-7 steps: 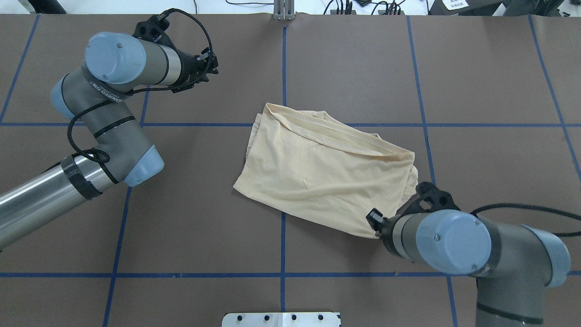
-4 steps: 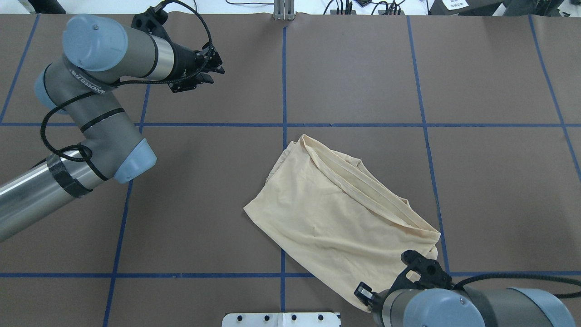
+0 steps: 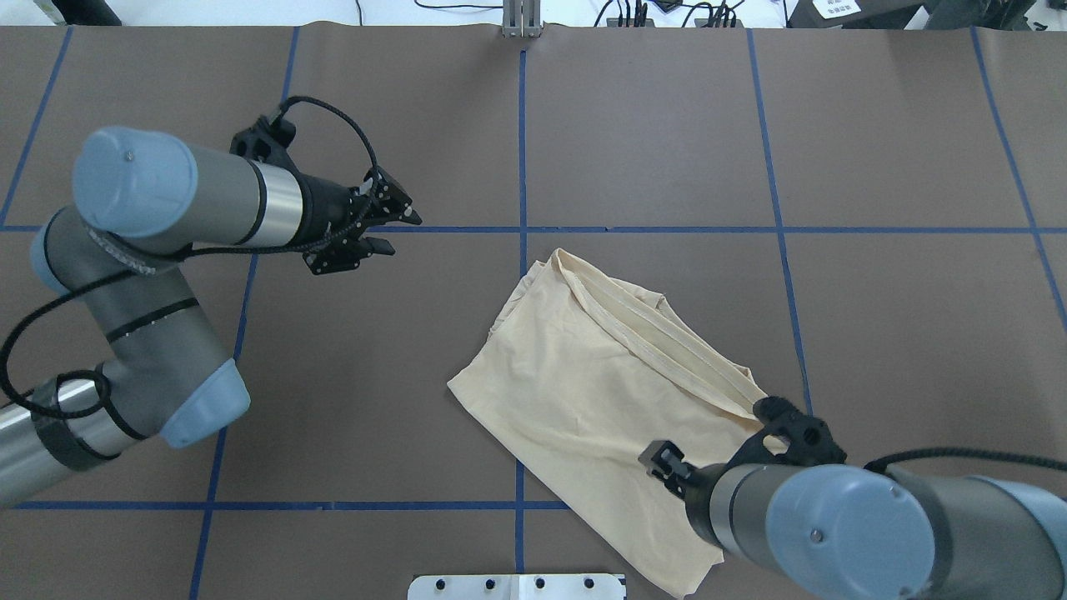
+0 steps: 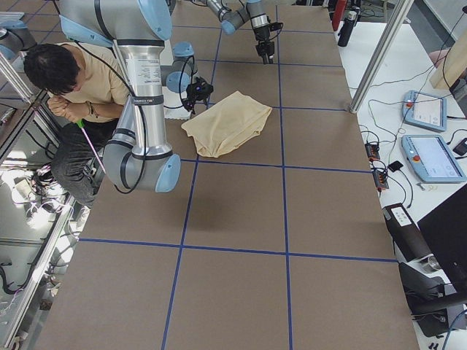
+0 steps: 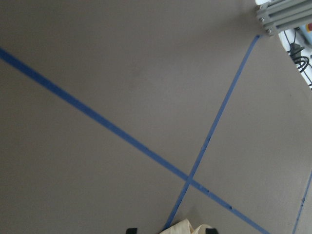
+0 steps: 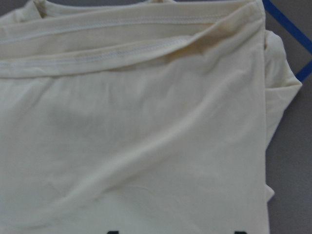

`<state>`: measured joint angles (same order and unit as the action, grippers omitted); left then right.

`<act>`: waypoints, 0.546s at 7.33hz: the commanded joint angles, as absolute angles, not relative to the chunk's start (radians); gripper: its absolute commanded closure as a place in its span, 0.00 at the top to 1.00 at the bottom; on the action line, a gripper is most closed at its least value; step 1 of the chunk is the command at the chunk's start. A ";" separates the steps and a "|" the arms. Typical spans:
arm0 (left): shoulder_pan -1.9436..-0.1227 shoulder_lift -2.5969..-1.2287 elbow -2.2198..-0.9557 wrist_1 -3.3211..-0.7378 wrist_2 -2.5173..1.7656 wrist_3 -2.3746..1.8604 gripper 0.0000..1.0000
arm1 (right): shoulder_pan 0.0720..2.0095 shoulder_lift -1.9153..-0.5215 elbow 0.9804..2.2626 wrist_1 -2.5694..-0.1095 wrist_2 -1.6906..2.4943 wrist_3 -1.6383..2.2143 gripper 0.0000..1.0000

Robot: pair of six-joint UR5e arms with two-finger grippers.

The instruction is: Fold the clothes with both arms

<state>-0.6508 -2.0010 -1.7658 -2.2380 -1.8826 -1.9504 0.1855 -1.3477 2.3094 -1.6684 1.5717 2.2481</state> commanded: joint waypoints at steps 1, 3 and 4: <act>-0.508 -1.983 -1.770 -2.232 -1.777 -2.008 0.61 | 0.439 -1.307 2.295 -1.660 1.685 2.223 1.00; -0.393 -1.980 -1.747 -2.211 -1.672 -2.010 0.61 | 0.527 -1.235 2.177 -1.657 1.727 2.094 1.00; -0.381 -1.979 -1.735 -2.209 -1.660 -2.010 0.61 | 0.543 -1.206 2.140 -1.655 1.727 2.088 1.00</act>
